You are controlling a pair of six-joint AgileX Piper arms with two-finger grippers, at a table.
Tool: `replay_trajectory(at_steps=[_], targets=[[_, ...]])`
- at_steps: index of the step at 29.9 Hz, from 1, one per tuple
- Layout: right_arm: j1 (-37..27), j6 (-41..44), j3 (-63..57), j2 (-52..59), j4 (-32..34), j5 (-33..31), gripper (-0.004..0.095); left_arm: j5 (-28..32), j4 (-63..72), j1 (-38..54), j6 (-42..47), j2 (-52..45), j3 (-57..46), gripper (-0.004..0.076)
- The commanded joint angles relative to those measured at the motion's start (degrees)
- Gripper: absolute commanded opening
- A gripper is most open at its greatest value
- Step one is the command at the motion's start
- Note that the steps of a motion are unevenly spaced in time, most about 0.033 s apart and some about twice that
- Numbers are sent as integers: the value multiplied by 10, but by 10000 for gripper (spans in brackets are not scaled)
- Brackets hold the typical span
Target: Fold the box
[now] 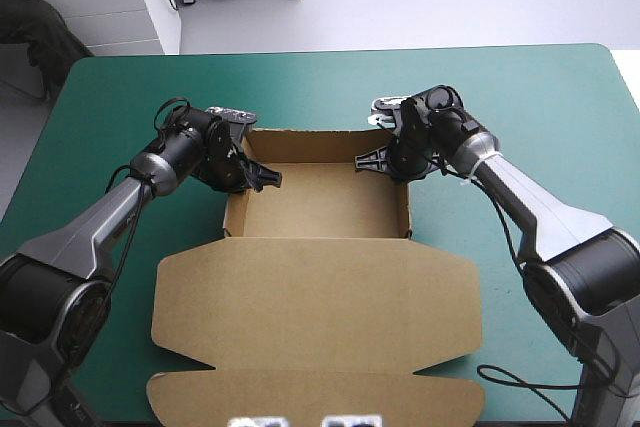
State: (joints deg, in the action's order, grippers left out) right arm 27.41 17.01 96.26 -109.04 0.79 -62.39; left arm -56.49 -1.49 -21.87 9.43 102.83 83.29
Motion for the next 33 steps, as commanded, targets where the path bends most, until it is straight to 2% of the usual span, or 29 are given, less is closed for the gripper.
replay_trajectory(at_steps=[1,8,11,18,23,29,33], targets=[[4,-15,11,30,-35,48,-4,12,7,-9,-15,-7,12,-8],[4,-15,11,30,-22,59,-4,12,-7,-9,-23,11,12,-8],[4,-14,11,30,-1,45,34,3,-18,-9,-26,13,12,-8],[4,-14,12,30,43,17,342,-20,-29,-9,-27,13,12,-6],[4,-14,12,30,47,5,453,-51,-27,-9,-29,13,37,1],[4,9,12,30,47,-21,478,-94,-26,-9,-45,13,88,134],[4,9,24,30,44,-39,478,-104,-27,-9,-61,13,100,281]])
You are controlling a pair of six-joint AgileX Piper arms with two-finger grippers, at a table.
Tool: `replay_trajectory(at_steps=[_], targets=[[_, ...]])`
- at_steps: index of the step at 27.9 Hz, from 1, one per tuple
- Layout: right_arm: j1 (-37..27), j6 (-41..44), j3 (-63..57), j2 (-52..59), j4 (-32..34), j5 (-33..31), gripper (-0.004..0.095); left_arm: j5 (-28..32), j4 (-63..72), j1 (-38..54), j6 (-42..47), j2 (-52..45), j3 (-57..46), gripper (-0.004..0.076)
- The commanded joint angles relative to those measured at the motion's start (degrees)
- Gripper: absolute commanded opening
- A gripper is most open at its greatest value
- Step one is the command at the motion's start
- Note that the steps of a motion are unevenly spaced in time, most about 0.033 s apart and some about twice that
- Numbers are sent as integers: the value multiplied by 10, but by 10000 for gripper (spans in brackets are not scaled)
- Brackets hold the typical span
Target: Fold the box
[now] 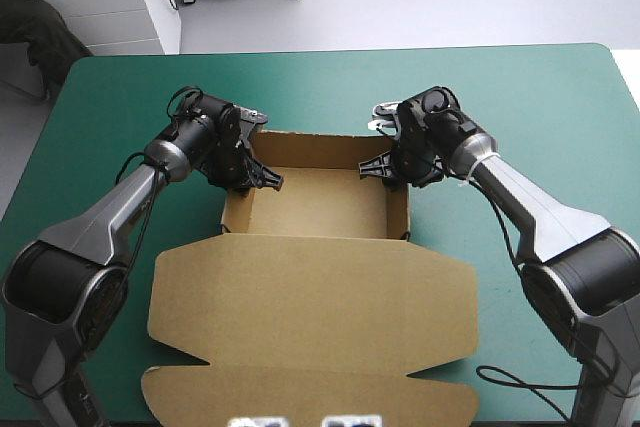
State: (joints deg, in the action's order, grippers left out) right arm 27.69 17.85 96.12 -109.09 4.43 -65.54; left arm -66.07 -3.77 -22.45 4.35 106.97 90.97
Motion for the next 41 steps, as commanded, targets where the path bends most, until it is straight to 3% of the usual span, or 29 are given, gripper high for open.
replay_trajectory(at_steps=[1,4,7,13,18,26,33,35,41], targets=[[1,1,31,31,6,-12,478,-7,-5,-3,-10,-28,23,326],[1,1,45,31,5,-20,478,-8,-5,-3,-10,-28,23,449],[1,1,64,31,1,-22,478,-8,-7,-3,-10,-28,26,512],[1,-1,110,31,-1,-45,478,-22,-12,-3,-10,-28,28,515],[1,-12,154,34,-1,-59,478,-76,-65,-3,-10,-28,74,515],[1,-20,209,54,2,-59,470,-77,-76,-3,-10,-62,170,513],[0,-26,209,84,4,-59,458,-78,-84,-3,-10,-131,175,511],[0,-25,207,87,-1,-60,458,-78,-84,-3,-7,-158,175,488],[0,-13,110,88,10,-60,458,-78,-81,-3,-8,-300,104,169]])
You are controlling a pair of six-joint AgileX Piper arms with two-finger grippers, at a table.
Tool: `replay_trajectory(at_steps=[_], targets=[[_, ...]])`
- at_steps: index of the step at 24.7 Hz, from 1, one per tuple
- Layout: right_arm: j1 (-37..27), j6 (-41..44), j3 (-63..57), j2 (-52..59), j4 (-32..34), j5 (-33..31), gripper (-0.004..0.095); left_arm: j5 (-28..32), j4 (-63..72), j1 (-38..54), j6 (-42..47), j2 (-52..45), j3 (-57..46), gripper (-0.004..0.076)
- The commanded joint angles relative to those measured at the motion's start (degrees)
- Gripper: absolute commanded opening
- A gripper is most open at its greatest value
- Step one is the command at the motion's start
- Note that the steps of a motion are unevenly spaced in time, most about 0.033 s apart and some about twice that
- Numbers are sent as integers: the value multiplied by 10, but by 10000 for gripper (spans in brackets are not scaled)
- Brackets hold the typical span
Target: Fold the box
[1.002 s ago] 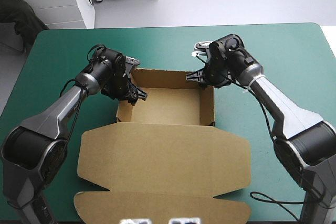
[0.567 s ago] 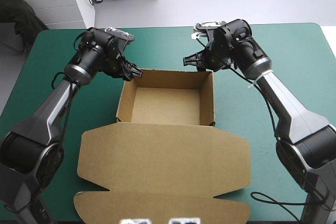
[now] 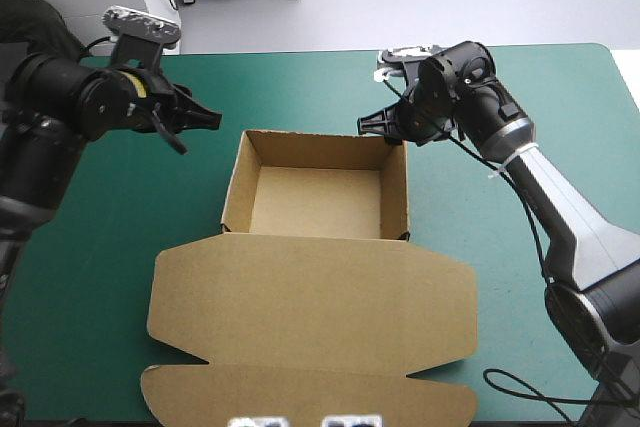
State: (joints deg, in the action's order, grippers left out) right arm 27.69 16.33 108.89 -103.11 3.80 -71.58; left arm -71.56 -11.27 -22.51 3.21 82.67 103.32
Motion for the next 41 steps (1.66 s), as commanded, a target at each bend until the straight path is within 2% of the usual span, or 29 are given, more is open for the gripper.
replay_trajectory(at_steps=[1,5,10,14,18,20,22,27,33,38,41], targets=[[0,2,-43,29,19,2,458,-22,-6,-2,3,-93,-61,109],[0,2,-72,28,16,18,458,-21,-7,-2,3,-169,-171,41],[0,3,-103,24,1,36,458,-9,-4,-2,3,-270,-361,40],[0,3,-103,-16,-27,42,453,35,-4,-2,20,-367,-527,40],[0,3,-103,-65,-28,17,364,68,17,-2,20,-473,-632,40],[0,3,-103,-76,-28,13,299,83,21,-2,18,-508,-656,40],[0,3,-103,-81,-28,13,191,96,21,-2,18,-545,-677,40],[0,-2,-100,-81,-5,19,-4,99,21,-2,18,-618,-698,40],[-8,3,-95,-67,52,17,-18,99,19,-2,18,-666,-698,40],[-52,3,-95,-42,95,1,-18,93,19,-2,18,-674,-699,40],[-99,1,-95,-20,97,1,-19,83,21,-2,18,-674,-699,40]])
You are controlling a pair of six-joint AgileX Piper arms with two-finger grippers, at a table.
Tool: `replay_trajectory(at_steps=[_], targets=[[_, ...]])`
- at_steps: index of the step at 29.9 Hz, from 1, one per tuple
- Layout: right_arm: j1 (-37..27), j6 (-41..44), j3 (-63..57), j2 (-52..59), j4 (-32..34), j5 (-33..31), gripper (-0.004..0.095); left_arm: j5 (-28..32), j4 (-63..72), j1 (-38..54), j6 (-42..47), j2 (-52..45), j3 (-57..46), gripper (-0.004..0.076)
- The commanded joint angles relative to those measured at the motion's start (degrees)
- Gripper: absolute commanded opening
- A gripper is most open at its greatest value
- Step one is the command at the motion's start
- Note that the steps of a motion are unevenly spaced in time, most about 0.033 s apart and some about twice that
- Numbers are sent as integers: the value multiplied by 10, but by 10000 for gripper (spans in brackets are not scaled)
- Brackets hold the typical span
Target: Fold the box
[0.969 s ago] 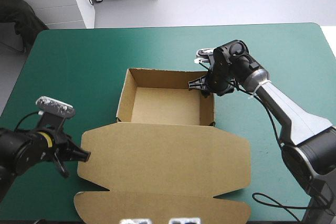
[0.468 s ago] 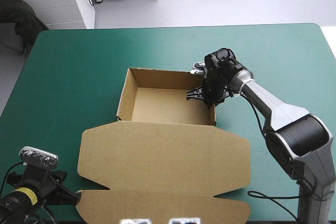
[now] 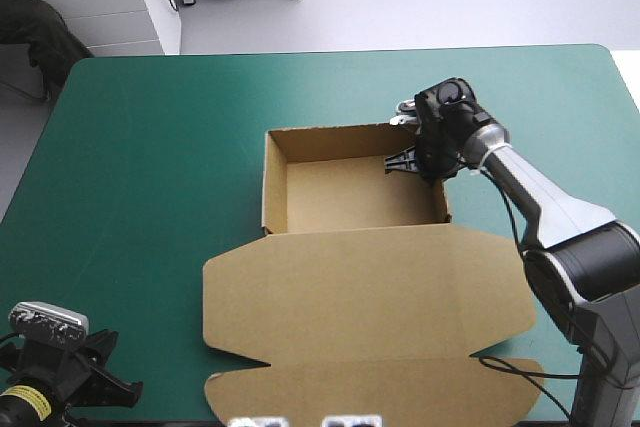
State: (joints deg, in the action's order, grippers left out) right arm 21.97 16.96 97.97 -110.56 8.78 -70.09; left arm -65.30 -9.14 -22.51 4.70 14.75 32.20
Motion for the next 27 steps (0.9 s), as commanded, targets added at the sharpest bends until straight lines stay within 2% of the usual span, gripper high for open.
replay_trajectory(at_steps=[1,10,19,24,27], targets=[[-57,-11,14,61,47,-14,-19,15,-1,-2,3,6,12,40],[-247,-55,12,108,63,-14,-19,-37,-1,-2,3,6,12,40],[-418,-81,12,106,75,-14,-19,-40,-7,-2,3,3,3,40],[-477,-97,12,96,68,-14,-16,-19,-2,-2,2,3,-12,40],[-487,-107,12,91,66,-10,31,-2,-2,-2,2,3,-14,40]])
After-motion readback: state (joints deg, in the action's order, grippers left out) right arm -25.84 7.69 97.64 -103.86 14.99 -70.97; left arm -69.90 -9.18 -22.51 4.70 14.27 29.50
